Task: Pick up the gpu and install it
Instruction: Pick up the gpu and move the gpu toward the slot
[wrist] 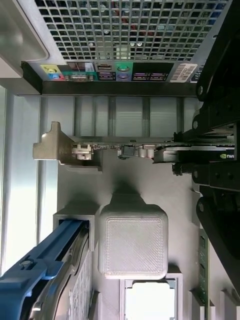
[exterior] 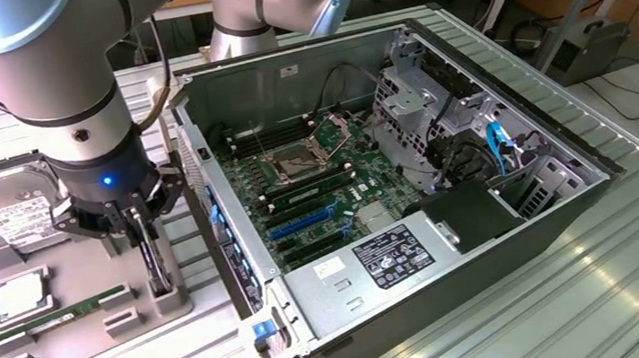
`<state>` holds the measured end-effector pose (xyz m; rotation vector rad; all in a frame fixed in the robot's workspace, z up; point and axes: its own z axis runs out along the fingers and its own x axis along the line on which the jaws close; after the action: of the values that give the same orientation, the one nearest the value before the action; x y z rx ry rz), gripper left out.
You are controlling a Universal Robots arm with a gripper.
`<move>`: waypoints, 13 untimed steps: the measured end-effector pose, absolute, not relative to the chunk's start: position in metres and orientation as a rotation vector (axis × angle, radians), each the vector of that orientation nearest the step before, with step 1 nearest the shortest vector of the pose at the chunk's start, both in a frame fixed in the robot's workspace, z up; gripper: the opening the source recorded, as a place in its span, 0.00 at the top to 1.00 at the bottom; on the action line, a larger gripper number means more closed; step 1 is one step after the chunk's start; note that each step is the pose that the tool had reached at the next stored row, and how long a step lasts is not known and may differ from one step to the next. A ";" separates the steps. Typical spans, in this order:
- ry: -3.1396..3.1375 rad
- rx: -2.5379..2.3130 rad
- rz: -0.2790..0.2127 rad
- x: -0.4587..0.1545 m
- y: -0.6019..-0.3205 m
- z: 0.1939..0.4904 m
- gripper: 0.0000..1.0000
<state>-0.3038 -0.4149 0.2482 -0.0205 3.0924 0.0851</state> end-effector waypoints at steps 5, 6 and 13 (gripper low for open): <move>3.092 -0.021 0.085 -0.304 -0.415 0.257 0.74; 3.092 -0.021 0.085 -0.304 -0.415 0.259 0.74; 3.092 -0.021 0.087 -0.303 -0.416 0.286 0.74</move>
<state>-0.3035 -0.4158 0.2857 -0.0208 3.0924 0.0871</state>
